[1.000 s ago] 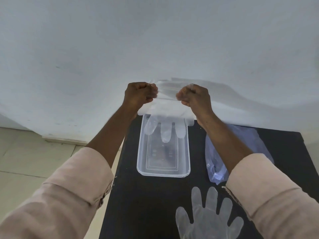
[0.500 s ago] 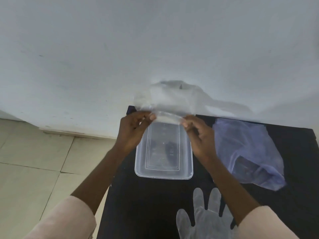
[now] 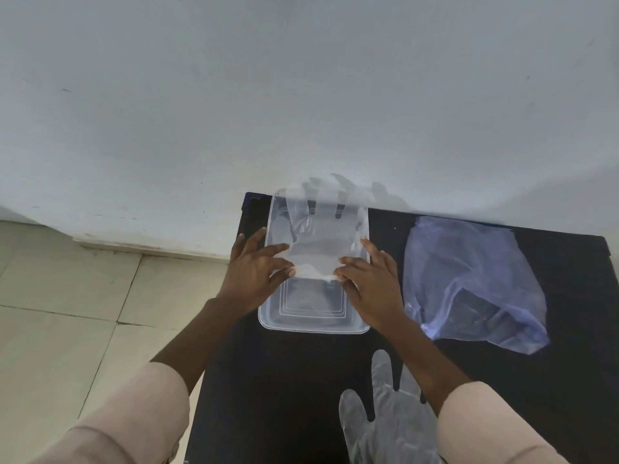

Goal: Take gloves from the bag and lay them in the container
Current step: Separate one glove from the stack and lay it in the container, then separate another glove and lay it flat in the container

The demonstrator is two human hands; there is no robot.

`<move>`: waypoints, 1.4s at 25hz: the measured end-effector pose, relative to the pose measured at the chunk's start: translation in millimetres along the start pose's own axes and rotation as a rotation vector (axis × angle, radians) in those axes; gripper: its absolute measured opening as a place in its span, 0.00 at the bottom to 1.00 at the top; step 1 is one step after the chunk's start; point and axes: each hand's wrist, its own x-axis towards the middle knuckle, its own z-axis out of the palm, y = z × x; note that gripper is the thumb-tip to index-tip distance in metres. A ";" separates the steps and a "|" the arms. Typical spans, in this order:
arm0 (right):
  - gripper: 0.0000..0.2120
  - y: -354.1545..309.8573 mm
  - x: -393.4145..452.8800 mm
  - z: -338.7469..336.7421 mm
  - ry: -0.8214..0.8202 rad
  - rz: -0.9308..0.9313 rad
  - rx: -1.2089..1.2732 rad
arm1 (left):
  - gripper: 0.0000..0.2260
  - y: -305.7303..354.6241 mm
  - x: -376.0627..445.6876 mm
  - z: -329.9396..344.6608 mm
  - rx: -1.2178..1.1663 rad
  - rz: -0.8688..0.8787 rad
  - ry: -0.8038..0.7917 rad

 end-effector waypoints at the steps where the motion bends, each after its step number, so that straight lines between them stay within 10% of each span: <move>1: 0.07 -0.3 -0.4 -0.4 -0.031 -0.004 -0.024 | 0.27 -0.7 -0.7 -0.4 0.030 -0.007 -0.054; 9: 0.20 3.1 -0.8 -19.2 -0.409 -0.062 -0.144 | 0.26 -1.3 -0.9 -10.1 0.147 0.055 -0.310; 19: 0.12 -8.4 6.5 -37.1 -0.627 -0.068 -0.268 | 0.21 6.8 1.0 -20.8 0.174 0.022 -0.408; 25: 0.22 -28.1 -13.0 -72.3 -0.259 -0.010 -0.060 | 0.21 37.9 -2.1 -43.1 0.151 0.035 -0.160; 28: 0.18 -36.3 -34.4 -85.5 0.010 0.231 0.441 | 0.14 68.5 -7.1 -56.0 -0.401 0.088 0.100; 35: 0.09 -33.7 -96.5 -100.5 0.062 0.616 1.049 | 0.07 154.6 -49.1 -45.0 -1.009 -0.199 -0.211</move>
